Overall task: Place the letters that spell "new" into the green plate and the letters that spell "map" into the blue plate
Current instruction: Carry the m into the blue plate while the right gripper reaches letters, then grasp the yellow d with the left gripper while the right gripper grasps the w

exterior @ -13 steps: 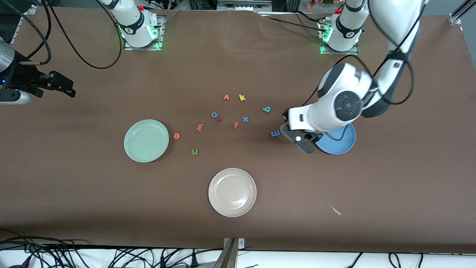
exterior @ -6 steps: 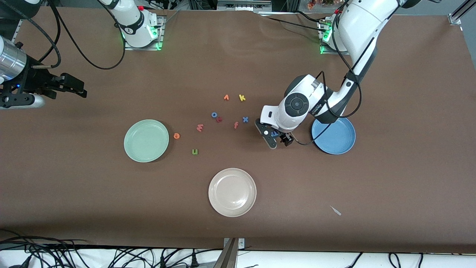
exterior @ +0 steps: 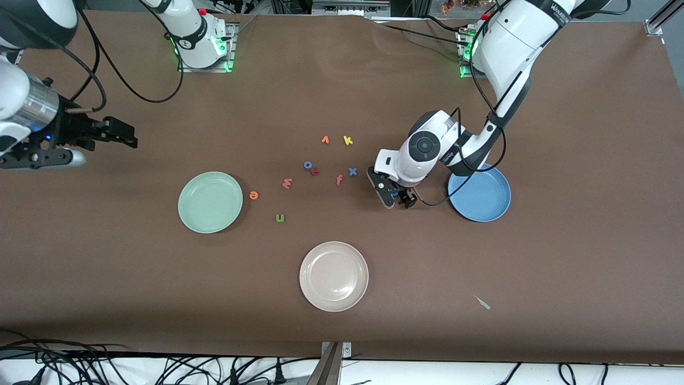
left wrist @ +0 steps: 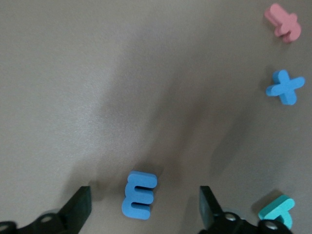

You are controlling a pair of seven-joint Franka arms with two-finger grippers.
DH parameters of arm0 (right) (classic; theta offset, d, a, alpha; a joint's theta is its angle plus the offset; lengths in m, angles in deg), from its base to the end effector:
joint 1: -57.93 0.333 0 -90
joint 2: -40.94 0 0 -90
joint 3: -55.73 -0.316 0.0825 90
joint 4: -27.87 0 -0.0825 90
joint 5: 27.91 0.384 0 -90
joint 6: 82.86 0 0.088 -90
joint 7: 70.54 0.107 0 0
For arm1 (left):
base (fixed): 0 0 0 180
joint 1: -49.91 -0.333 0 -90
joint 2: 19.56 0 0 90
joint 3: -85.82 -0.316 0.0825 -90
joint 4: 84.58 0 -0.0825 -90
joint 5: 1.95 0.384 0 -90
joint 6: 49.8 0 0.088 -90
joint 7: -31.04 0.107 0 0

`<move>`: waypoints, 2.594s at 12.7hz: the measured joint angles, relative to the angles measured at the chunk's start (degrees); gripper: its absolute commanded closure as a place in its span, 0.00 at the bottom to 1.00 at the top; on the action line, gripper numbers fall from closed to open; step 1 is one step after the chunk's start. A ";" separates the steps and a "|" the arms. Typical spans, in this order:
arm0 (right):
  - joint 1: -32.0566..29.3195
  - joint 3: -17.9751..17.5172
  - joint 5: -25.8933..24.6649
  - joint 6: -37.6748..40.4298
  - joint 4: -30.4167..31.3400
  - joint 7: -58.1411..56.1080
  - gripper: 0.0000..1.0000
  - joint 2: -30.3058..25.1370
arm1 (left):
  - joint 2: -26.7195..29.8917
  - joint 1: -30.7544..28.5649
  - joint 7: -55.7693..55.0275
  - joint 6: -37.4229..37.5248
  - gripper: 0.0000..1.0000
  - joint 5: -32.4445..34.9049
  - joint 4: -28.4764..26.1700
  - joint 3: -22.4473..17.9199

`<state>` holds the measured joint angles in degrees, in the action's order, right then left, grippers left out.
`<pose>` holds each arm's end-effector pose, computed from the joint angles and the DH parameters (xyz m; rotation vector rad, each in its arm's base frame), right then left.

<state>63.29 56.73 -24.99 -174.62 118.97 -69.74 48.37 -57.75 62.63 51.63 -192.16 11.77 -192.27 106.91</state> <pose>0.5873 0.0507 0.5438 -3.0916 -0.0890 0.1861 0.5300 -0.3444 0.1718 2.6350 -1.5603 -0.0192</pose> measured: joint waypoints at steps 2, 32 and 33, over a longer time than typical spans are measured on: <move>0.00 0.04 -0.76 -2.00 2.04 0.00 0.00 1.84 | -0.59 -0.03 0.00 -1.01 0.53 0.32 -0.12 -0.03; 19.89 -6.37 -3.93 -54.19 21.85 46.22 0.04 22.87 | 12.73 -14.09 -34.61 21.51 0.00 3.78 -5.03 14.07; 19.89 -6.80 -3.94 -56.83 23.81 48.38 0.04 22.85 | 12.56 -13.67 -40.15 21.30 0.00 3.78 -5.43 14.53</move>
<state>83.18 49.93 -28.93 -231.45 142.78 -21.36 71.22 -45.19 48.96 11.48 -170.86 15.55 -197.71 121.44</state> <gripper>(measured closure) 0.044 0.000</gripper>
